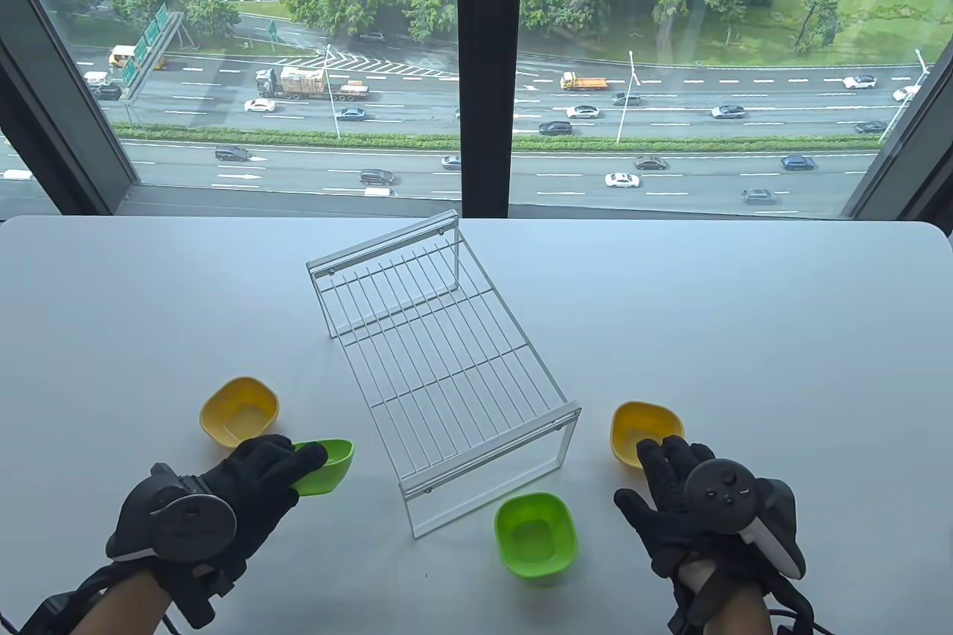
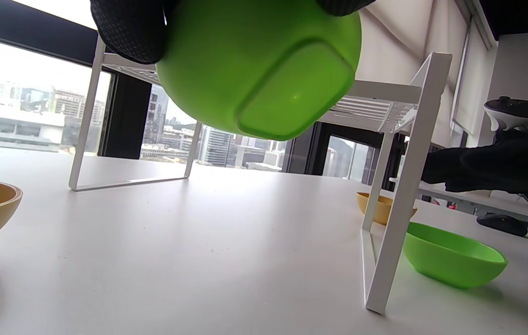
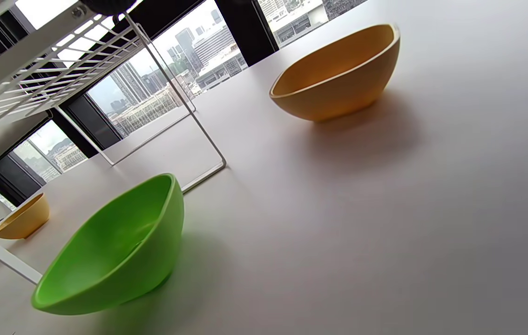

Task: Flip small dish upside down onto kitchen shelf

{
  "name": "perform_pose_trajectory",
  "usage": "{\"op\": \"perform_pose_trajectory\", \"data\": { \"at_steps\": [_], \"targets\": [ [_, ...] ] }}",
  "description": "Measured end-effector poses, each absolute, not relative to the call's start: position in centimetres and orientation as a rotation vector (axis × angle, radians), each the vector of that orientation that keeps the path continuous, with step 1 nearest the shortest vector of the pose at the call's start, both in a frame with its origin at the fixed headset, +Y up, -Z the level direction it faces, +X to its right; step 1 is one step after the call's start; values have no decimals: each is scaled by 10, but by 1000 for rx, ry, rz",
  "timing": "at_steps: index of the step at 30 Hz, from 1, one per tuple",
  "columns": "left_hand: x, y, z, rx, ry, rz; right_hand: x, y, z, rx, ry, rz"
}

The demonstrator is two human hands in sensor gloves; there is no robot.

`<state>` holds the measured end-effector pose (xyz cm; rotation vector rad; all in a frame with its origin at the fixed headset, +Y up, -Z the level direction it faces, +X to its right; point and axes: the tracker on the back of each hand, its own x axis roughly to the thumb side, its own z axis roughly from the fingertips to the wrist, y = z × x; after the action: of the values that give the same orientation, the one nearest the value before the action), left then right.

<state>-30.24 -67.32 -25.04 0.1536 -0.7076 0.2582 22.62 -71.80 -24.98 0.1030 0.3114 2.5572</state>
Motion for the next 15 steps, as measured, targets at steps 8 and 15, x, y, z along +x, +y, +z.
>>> {"op": "perform_pose_trajectory", "data": {
  "at_steps": [8, 15],
  "targets": [
    [-297, -662, -260, 111, -679, 203, 226, -716, -250, 136, 321, 2547],
    [-285, -643, -268, 150, -634, 168, 226, -716, -251, 137, 322, 2535]
  ]
}}
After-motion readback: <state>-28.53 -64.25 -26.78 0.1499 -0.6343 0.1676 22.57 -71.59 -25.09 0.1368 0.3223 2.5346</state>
